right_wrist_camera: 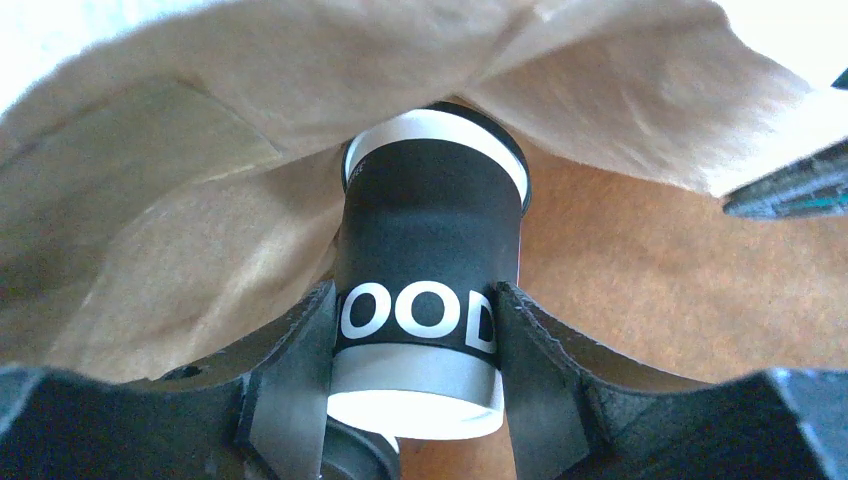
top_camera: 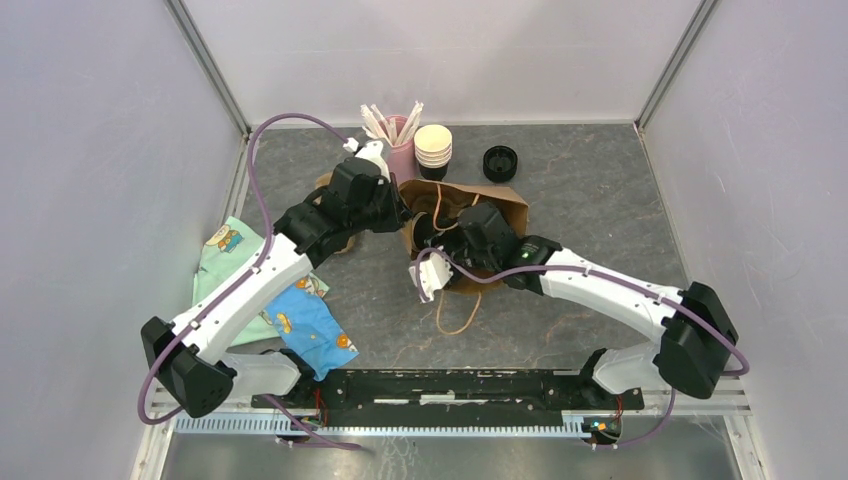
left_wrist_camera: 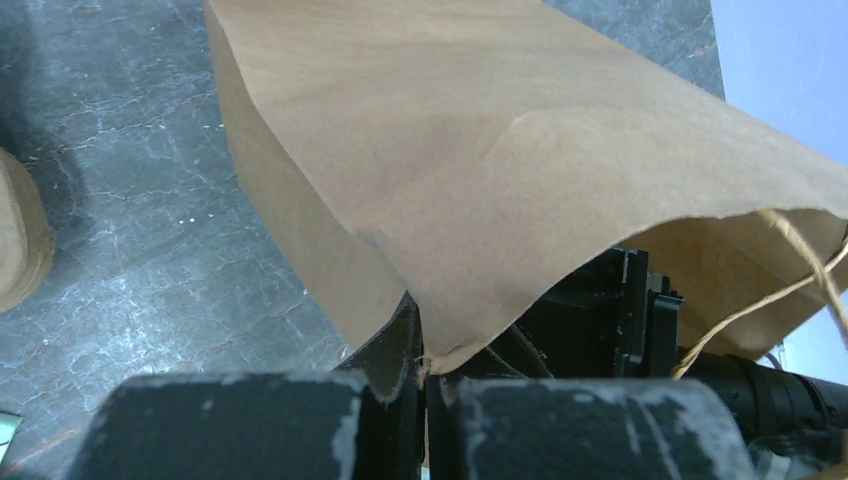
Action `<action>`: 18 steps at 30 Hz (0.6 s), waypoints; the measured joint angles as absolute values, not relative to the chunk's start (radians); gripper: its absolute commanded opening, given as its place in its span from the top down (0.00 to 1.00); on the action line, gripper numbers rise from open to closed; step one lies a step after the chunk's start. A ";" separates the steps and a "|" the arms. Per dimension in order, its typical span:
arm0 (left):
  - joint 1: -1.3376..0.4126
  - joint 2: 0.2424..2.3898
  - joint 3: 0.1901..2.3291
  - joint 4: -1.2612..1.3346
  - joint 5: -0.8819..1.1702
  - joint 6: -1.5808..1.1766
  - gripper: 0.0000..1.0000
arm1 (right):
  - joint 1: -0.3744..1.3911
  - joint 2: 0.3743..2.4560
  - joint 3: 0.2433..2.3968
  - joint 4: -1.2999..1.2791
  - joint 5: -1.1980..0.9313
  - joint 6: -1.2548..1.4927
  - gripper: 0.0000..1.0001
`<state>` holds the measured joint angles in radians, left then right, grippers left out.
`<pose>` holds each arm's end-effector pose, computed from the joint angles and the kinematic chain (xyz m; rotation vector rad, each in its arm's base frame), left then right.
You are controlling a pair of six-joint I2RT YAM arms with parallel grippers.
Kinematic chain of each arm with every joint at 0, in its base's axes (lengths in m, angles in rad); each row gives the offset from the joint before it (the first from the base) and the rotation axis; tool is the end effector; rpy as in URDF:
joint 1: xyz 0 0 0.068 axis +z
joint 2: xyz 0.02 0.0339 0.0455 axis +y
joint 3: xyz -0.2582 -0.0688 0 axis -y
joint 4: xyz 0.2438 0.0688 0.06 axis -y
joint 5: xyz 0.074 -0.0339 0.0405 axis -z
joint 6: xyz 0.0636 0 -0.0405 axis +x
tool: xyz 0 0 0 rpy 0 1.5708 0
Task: Pack the takeout coffee
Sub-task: Pick up the coffee cup from the takeout bag.
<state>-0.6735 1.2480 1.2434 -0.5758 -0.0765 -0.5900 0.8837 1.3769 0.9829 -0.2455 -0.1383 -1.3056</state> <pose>0.2352 -0.1815 0.3419 0.0468 2.2210 -0.6398 0.2015 0.2594 0.2469 -1.9932 0.9417 -0.0826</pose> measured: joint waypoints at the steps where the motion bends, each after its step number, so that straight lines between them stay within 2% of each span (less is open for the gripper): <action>1: -0.673 1.251 1.253 -0.584 -0.081 -0.590 0.98 | 0.889 1.375 0.994 -0.258 -0.133 -1.269 0.75; 11: -0.673 1.292 1.316 -0.641 -0.132 -0.604 0.98 | 0.928 1.279 1.095 -0.393 -0.093 -0.958 0.76; 18: -0.673 1.321 1.338 -0.662 -0.134 -0.604 0.98 | 0.928 1.218 1.111 -0.472 -0.077 -0.885 0.76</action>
<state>-0.6735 1.3212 1.3384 -0.6617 -0.1341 -0.6044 0.9276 1.2179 1.1107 -0.4717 -0.0772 -0.8852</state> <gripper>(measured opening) 0.025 0.600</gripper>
